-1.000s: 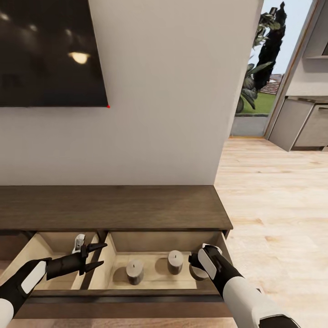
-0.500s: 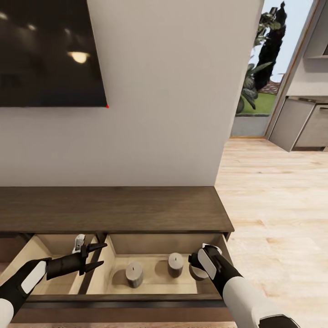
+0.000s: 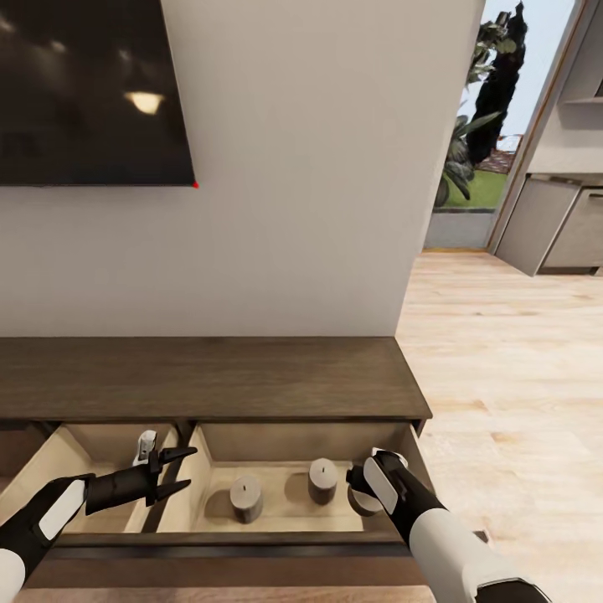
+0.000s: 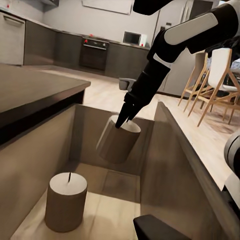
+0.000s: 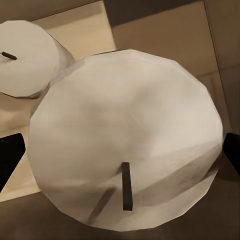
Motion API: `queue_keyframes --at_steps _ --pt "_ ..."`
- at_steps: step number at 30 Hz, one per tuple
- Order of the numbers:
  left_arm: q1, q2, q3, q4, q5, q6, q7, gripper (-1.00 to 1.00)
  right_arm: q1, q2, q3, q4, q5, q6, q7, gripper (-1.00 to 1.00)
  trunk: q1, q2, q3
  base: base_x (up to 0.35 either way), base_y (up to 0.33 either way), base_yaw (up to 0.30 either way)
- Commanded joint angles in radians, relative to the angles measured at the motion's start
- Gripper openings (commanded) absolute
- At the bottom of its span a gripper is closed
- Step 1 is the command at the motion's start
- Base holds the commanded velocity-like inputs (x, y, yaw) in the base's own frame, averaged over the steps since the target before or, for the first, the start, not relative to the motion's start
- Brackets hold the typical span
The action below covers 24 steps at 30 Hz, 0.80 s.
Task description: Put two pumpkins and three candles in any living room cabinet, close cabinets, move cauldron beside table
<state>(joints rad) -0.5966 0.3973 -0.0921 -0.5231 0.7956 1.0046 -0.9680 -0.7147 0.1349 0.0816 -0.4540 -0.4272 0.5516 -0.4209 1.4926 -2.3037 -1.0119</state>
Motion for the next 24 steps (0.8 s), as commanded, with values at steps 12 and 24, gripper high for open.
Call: queue_keyframes --at_steps 12,24 --pt "0.000 -0.001 0.000 -0.001 0.001 0.000 0.000 1.00 0.000 0.001 0.000 0.000 -0.001 -0.001 0.003 -1.00 0.038 -0.070 -0.031 0.000 0.000 0.000" --pt "0.000 0.000 0.000 -0.002 0.001 0.002 -0.001 1.00 0.000 0.002 0.000 0.000 -0.001 -0.001 0.002 1.00 0.035 -0.063 -0.028 0.000 0.000 0.000"
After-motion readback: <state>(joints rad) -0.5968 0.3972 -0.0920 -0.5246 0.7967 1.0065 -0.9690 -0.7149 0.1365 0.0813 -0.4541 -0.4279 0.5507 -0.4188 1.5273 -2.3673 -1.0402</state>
